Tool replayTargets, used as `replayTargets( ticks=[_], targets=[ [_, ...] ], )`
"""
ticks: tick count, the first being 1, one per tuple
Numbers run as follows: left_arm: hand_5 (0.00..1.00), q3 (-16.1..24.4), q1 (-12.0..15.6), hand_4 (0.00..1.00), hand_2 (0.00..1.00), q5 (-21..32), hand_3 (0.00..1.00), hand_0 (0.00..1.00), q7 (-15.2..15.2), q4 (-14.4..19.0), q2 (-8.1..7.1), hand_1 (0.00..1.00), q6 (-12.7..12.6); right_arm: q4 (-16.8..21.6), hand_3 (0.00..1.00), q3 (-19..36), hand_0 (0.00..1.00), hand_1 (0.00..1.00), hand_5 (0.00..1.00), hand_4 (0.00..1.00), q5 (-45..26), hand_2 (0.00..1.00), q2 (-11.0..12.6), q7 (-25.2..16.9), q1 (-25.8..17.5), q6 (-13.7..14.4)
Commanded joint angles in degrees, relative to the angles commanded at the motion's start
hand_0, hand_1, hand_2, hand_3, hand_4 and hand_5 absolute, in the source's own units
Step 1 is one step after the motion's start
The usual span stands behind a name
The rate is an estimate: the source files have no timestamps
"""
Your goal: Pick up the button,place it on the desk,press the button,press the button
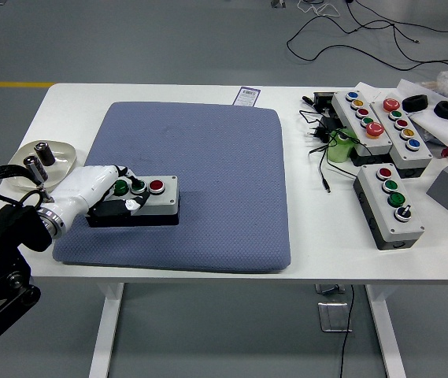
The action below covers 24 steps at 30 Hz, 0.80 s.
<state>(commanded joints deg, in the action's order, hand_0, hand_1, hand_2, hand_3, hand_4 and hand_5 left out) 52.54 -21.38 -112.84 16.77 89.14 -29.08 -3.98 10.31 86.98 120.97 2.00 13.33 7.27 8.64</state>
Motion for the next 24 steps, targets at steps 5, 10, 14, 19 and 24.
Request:
replayTargets(
  ticks=[5, 10, 14, 19, 24],
  targets=[
    [0.869, -0.8, -1.2, 0.661, 0.002, 1.0, 0.654, 0.002, -0.9, 0.7, 0.82, 0.002, -3.2, 0.0, 0.624, 0.0, 0.673, 0.658, 0.173, 0.31, 0.0, 0.674, 0.0, 0.0, 0.0, 0.0],
    [0.866, -2.1, -1.9, 0.663, 0.002, 1.1, 0.656, 0.002, -0.7, 0.0, 1.47, 0.002, -2.2, 0.0, 0.624, -0.2, 0.673, 0.658, 0.173, 0.31, -0.1, 0.674, -0.1, 0.1, -0.1, 0.0],
    [0.866, -2.7, -1.9, 0.663, 0.002, 1.2, 0.656, 0.002, -0.5, -0.6, 1.49, 0.002, -1.5, 0.0, 0.624, -0.5, 0.673, 0.658, 0.173, 0.31, -0.4, 0.674, 0.0, 0.1, -0.2, 0.0],
    [0.873, -3.8, -1.7, 0.661, 0.002, 1.0, 0.652, 0.002, -0.2, -1.0, 1.37, 0.002, -0.5, 0.0, 0.624, -0.4, 0.673, 0.658, 0.173, 0.31, -0.2, 0.674, 0.0, 0.2, -0.3, -0.1],
    [0.879, -5.5, -1.8, 0.66, 0.002, 1.1, 0.654, 0.002, 0.2, -1.9, 1.55, 0.002, 0.2, 0.0, 0.624, 0.0, 0.673, 0.658, 0.173, 0.31, 0.4, 0.674, 0.0, 0.1, -0.5, -0.1]
  ],
)
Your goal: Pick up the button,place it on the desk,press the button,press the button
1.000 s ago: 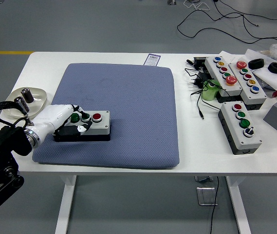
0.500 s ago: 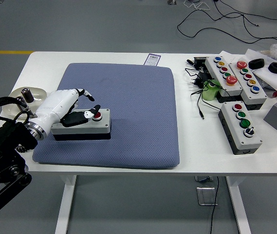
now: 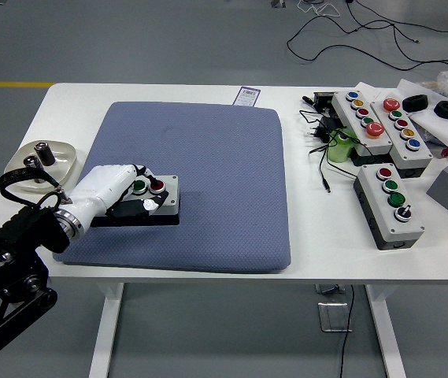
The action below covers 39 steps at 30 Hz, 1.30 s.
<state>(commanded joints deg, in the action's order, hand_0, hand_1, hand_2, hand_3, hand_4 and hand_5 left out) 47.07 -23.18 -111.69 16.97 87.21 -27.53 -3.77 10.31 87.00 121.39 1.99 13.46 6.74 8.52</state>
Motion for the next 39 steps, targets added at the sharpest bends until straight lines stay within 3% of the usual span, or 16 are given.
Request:
replayTargets(
  ticks=[10, 16, 21, 22, 27, 28, 33, 34, 39],
  targets=[
    [0.89, -1.1, -0.3, 0.662, 0.002, -0.5, 0.656, 0.002, 0.4, -0.7, -0.23, 0.002, 1.4, 0.0, 0.624, -0.2, 0.673, 0.658, 0.173, 0.31, -0.3, 0.674, 0.0, -0.1, 0.2, 0.0],
    [0.898, 1.0, 0.0, 0.663, 0.002, -0.7, 0.657, 0.002, 0.0, 0.6, -0.12, 0.002, -0.9, 0.0, 0.624, -0.3, 0.673, 0.658, 0.173, 0.31, -0.4, 0.674, 0.0, -0.1, 0.3, 0.0],
    [0.898, 5.9, 0.8, 0.663, 0.002, 1.6, 0.657, 0.002, -1.2, 2.6, 0.27, 0.002, -6.2, 0.0, 0.624, -0.2, 0.673, 0.658, 0.173, 0.31, -0.3, 0.674, 0.1, -0.1, 0.4, 0.0],
    [0.932, 7.3, 1.0, 0.667, 0.014, 2.7, 0.704, 0.002, -1.9, 2.8, 0.49, 0.002, -8.2, 0.0, 0.624, -0.2, 0.673, 0.658, 0.173, 0.31, -0.3, 0.674, 0.1, -0.1, 0.4, 0.0],
    [0.932, 13.2, 1.7, 0.667, 0.014, 12.1, 0.704, 0.002, -7.4, 0.8, 2.17, 0.002, -15.2, 0.0, 0.624, -0.2, 0.673, 0.658, 0.173, 0.31, -0.2, 0.674, 0.1, -0.2, 0.4, 0.0],
    [0.998, 14.0, 1.8, 0.672, 0.367, 13.8, 0.845, 0.012, -8.7, 0.2, 2.47, 0.313, -15.7, 0.0, 0.624, -0.2, 0.673, 0.658, 0.173, 0.31, -0.2, 0.674, 0.1, -0.2, 0.4, 0.0],
    [0.998, 17.4, 2.6, 0.672, 0.367, 26.1, 0.845, 0.012, -18.2, -3.4, 3.75, 0.313, -17.3, 0.0, 0.624, -0.2, 0.673, 0.658, 0.173, 0.31, -0.3, 0.674, 0.1, -0.1, 0.4, 0.1],
    [0.998, 17.8, 2.8, 0.697, 0.788, 29.1, 0.929, 0.632, -19.5, -4.0, 3.88, 0.761, -16.9, 0.0, 0.624, -0.2, 0.673, 0.658, 0.173, 0.31, -0.3, 0.674, 0.1, -0.1, 0.4, 0.1],
    [0.998, 19.5, 3.6, 0.697, 0.788, 40.5, 0.929, 0.632, -22.0, -6.0, 4.47, 0.761, -12.9, 0.0, 0.624, 0.0, 0.673, 0.658, 0.173, 0.31, 0.0, 0.674, 0.1, -0.2, 0.5, 0.0]
  ],
)
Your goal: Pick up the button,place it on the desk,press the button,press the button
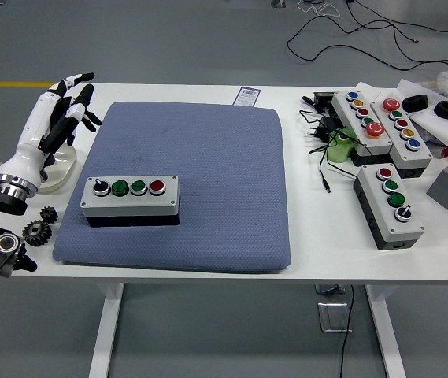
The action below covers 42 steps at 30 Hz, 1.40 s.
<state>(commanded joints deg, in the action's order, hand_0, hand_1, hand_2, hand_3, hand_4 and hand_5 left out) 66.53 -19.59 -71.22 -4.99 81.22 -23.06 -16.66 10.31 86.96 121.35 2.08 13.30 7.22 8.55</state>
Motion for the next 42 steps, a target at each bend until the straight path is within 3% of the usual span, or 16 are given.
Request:
replayTargets(
  ticks=[1, 6, 7, 11, 42],
  targets=[
    [0.998, 0.3, 0.2, 0.715, 0.915, 2.2, 0.938, 0.791, 0.1, -0.4, 0.08, 0.854, 0.5, 0.0, 0.624, 0.0, 0.673, 0.658, 0.173, 0.31, 0.0, 0.674, 0.0, 0.0, 0.0, 0.0],
    [0.998, 1.2, 1.0, 0.715, 0.915, 14.5, 0.938, 0.791, -0.3, -2.2, 0.27, 0.854, 2.2, 0.0, 0.624, 0.2, 0.673, 0.658, 0.173, 0.31, 0.3, 0.674, 0.0, 0.0, 0.0, 0.0],
    [0.998, 1.5, 1.1, 0.715, 0.933, 17.1, 0.937, 0.83, -0.4, -2.4, 0.36, 0.871, 2.3, 0.0, 0.624, 0.3, 0.673, 0.658, 0.173, 0.31, 0.4, 0.674, 0.0, 0.0, 0.0, 0.0],
    [0.998, 2.4, 1.8, 0.715, 0.933, 24.4, 0.937, 0.83, -0.3, -2.8, 0.77, 0.871, 2.7, 0.0, 0.624, 0.3, 0.673, 0.658, 0.173, 0.31, 0.4, 0.674, 0.0, 0.0, 0.0, 0.0],
    [0.998, 1.9, 2.4, 0.705, 0.932, 25.7, 0.93, 0.831, 1.0, -3.2, 1.18, 0.869, 3.4, 0.0, 0.624, 1.4, 0.673, 0.658, 0.173, 0.31, 1.8, 0.674, -0.2, 0.0, -0.6, -0.1]
  ],
)
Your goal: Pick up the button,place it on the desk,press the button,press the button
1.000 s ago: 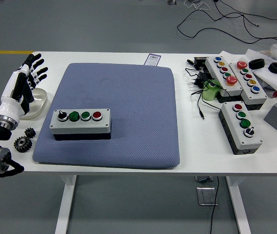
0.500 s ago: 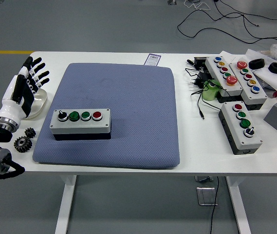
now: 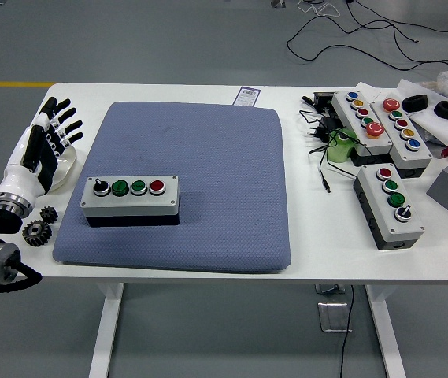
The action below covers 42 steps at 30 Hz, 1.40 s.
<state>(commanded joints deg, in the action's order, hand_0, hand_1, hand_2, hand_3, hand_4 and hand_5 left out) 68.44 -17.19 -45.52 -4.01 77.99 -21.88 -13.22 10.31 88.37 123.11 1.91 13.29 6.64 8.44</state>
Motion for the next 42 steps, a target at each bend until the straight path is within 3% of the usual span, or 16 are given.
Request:
replayTargets(
  ticks=[42],
  targets=[
    [0.998, 1.3, 0.0, 0.694, 0.932, -0.1, 0.93, 0.821, 0.4, -0.1, 0.05, 0.868, -0.3, 0.0, 0.624, -0.8, 0.673, 0.658, 0.173, 0.31, -0.5, 0.674, 0.0, -0.1, 0.6, 0.0]
  ],
)
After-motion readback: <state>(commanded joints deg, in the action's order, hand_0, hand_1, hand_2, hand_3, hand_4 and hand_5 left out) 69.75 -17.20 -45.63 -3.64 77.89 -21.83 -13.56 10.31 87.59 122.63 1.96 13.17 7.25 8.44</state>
